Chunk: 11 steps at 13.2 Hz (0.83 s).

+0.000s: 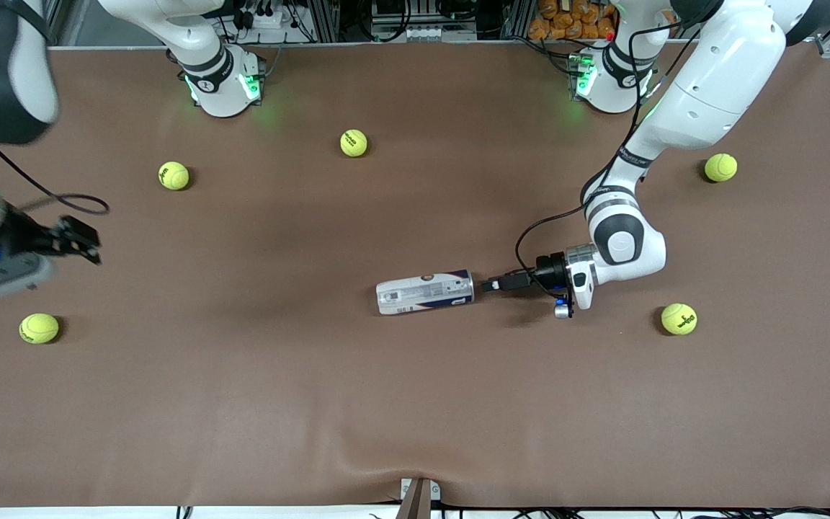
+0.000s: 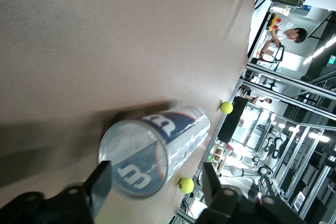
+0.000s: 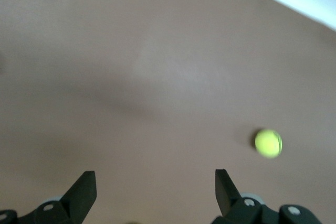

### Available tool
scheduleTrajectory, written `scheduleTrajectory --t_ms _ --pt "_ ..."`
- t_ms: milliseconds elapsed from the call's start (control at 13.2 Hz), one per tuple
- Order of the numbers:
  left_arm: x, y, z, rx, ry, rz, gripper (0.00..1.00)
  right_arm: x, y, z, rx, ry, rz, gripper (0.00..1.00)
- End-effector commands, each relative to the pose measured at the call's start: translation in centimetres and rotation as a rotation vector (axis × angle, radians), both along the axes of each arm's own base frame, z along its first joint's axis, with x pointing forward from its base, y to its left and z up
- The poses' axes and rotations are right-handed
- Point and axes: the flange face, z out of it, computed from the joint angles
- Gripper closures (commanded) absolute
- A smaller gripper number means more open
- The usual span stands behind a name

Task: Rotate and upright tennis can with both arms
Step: 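Grasp the open end of the can with the left gripper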

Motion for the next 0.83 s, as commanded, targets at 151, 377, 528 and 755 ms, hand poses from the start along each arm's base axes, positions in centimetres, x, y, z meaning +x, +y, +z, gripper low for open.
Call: scheduleTrajectory --t_ms 151,377,528,755 --pt "0.9 -2.7 -1.2 -0.035 -0.005 0.015 0.32 -5.1 -4.1 5.0 0.026 0.019 -0.171 0.00" --pt "0.8 -3.5 -1.2 -0.047 0.001 0.024 0.33 -7.4 -4.9 6.8 0.032 0.045 -0.309 0.00" --pt "1.2 -4.3 -1.4 -0.060 -0.001 0.029 0.56 -7.9 -4.9 6.9 0.032 0.067 -0.352 0.00" --pt "2.2 -6.3 0.0 -0.068 -0.111 -0.017 1.00 -8.3 -5.9 7.1 0.062 0.071 -0.373 0.00"
